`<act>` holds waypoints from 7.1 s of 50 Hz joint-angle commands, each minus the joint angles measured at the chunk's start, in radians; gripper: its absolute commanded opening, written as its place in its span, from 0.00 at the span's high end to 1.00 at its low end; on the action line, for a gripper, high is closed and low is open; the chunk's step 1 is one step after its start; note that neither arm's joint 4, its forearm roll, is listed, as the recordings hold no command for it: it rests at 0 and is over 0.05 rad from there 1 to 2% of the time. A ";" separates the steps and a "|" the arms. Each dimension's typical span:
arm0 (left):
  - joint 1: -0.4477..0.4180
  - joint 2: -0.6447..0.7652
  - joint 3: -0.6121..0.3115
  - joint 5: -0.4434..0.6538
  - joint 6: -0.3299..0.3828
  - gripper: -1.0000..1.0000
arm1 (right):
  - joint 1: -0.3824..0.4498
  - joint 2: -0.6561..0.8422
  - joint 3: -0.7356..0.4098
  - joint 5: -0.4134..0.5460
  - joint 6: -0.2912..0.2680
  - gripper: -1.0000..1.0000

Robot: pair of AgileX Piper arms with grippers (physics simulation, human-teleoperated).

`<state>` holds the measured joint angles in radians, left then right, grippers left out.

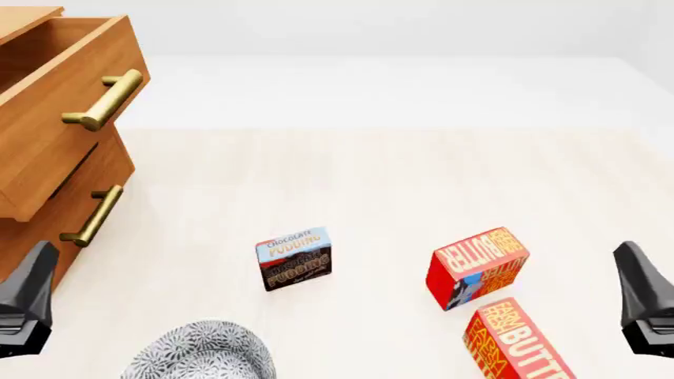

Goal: Put the chocolate pudding in the top drawer of the cabinet and close it.

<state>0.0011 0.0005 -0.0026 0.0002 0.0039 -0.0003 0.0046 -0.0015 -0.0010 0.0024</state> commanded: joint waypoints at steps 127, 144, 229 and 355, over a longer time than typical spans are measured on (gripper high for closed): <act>0.128 0.569 -1.285 0.703 0.061 0.00 | 0.000 0.019 -0.003 -0.010 0.006 0.00; 0.111 0.680 -1.345 0.799 0.063 0.00 | 0.000 0.020 -0.003 -0.011 0.006 0.00; 0.031 0.967 -1.071 0.716 0.059 0.00 | 0.000 0.019 -0.003 -0.010 0.006 0.00; -0.291 1.011 -0.994 0.646 0.010 0.00 | 0.001 0.020 -0.003 -0.011 0.006 0.00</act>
<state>-0.2430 0.9823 -0.9835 0.6563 0.0124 0.0001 0.0244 -0.0047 -0.0116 0.0081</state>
